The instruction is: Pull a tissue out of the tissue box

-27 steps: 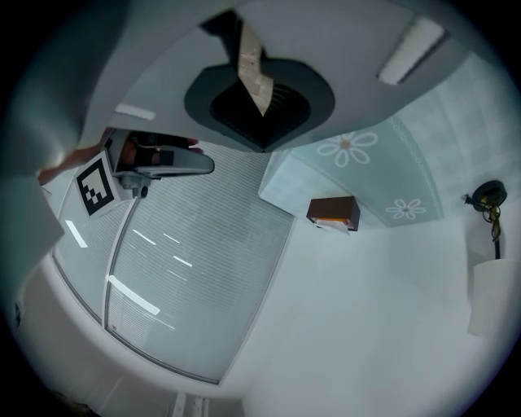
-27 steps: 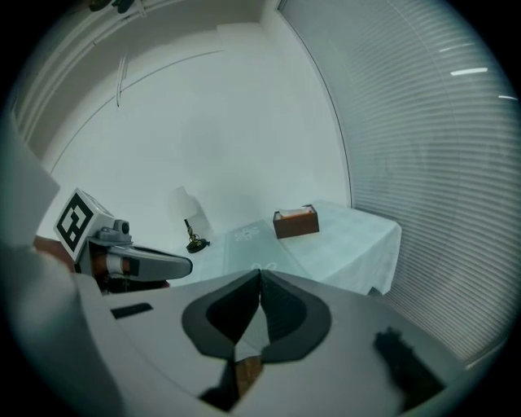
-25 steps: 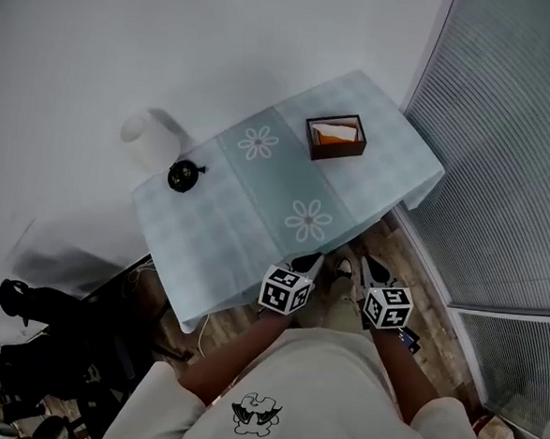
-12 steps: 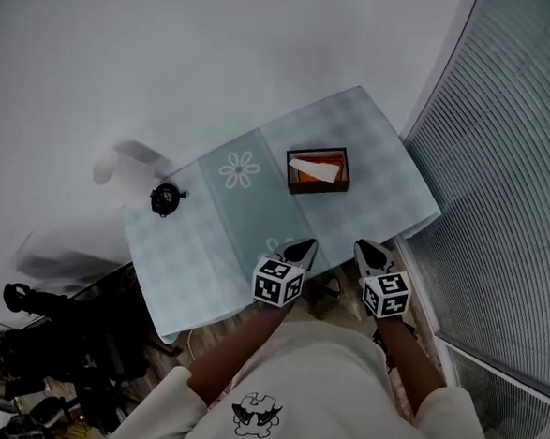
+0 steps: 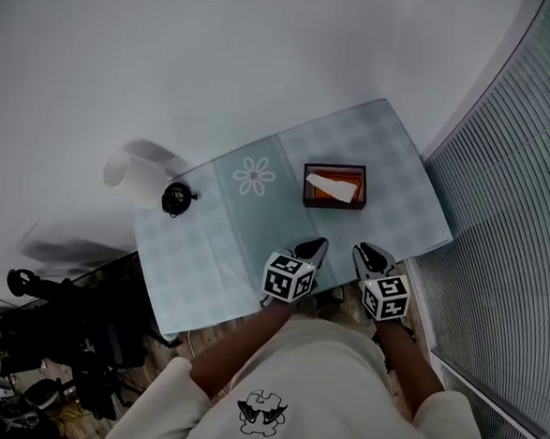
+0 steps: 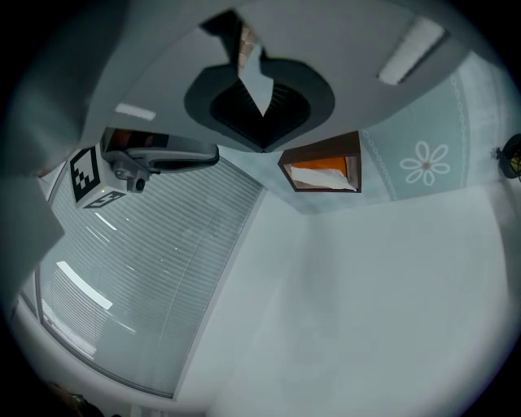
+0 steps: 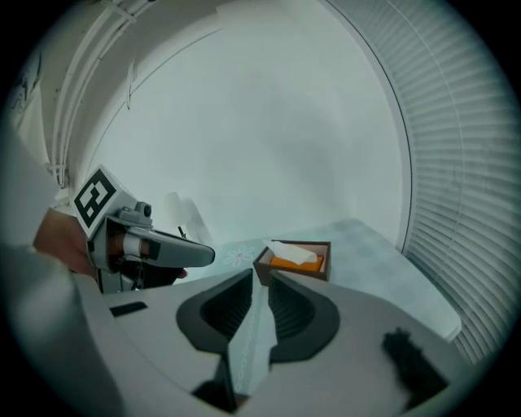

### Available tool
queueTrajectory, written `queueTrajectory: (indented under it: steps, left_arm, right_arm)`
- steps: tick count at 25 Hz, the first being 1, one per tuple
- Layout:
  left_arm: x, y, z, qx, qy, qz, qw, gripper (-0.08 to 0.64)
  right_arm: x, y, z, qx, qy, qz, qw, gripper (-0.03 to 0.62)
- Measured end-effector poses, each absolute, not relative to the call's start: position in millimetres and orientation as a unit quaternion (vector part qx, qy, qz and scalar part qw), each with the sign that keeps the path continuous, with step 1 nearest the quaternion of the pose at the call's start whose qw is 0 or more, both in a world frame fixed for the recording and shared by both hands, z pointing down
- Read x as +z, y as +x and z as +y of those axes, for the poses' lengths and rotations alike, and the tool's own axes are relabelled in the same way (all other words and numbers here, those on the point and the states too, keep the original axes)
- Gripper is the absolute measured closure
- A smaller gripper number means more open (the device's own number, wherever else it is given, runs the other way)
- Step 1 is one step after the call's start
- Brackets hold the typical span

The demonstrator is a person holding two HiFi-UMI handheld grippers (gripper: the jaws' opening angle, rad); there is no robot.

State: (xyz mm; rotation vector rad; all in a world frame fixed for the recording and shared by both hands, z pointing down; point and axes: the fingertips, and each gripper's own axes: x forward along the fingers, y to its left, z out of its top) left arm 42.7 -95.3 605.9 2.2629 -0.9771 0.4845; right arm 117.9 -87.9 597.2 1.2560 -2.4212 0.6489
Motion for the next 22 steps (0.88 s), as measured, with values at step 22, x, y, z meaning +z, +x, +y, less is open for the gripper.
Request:
queueTrajectory:
  steps: [22]
  left_arm:
    - [697, 23, -204, 0.281, 0.825, -0.386, 0.302, 0.552]
  right_arm:
    - [703, 94, -212, 0.150, 0.386, -0.832, 0.369, 0.443]
